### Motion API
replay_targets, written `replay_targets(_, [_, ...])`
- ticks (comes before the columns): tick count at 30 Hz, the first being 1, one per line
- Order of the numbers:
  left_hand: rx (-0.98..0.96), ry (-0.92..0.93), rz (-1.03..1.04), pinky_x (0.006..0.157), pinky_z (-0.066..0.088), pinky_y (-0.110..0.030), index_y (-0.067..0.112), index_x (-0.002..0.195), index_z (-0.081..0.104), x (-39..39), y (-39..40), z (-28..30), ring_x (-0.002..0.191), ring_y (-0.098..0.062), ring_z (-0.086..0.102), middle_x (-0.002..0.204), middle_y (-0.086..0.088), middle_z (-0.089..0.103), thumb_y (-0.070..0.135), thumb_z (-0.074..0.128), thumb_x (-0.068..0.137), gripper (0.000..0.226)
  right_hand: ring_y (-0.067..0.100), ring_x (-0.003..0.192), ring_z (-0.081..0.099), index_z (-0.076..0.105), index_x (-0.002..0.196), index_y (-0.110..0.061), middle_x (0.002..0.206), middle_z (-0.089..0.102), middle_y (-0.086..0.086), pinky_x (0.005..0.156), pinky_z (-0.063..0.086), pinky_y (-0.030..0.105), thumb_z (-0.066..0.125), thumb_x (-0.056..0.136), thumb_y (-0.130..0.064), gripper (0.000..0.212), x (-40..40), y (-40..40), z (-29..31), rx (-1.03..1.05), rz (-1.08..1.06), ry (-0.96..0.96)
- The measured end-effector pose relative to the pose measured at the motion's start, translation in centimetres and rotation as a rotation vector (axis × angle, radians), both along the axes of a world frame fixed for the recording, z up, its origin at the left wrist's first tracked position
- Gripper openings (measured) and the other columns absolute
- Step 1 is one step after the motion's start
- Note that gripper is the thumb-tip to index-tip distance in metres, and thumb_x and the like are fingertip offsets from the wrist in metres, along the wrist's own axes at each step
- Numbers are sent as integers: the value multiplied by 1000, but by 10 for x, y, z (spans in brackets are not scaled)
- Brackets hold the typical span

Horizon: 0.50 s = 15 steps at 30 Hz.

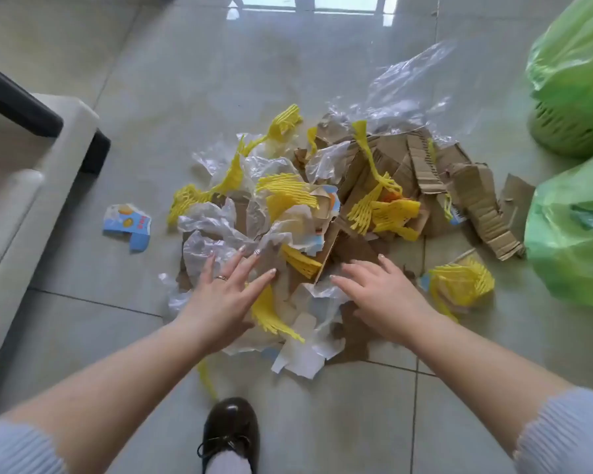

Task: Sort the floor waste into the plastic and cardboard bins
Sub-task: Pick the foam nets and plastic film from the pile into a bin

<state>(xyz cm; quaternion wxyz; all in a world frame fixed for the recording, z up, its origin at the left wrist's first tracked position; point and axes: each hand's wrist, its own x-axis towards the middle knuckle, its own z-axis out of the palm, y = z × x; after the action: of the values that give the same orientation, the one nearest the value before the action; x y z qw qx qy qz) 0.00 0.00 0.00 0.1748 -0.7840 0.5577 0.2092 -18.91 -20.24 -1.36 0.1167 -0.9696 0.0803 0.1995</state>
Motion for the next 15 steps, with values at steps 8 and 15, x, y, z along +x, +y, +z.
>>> replay_targets(8, [-8, -87, 153, 114, 10, -54, 34, 146, -2, 41, 18, -16, 144, -29, -6, 157, -8, -11, 53, 63, 77, 97, 26, 78, 54, 66, 109, -23, 90, 51, 4, 57, 38, 29, 57, 86, -18, 25, 16, 1, -6, 12, -186, -199])
replay_targets(15, [-59, -100, 219, 110, 22, -45, 33, 147, 1, 45, 31, -33, 138, -34, 24, 157, -11, 1, 47, 69, 75, 100, 26, 81, 56, 65, 95, -11, 107, 55, 6, 61, 48, 33, 53, 87, -11, 15, 7, 5, 8, 133, -544, -377])
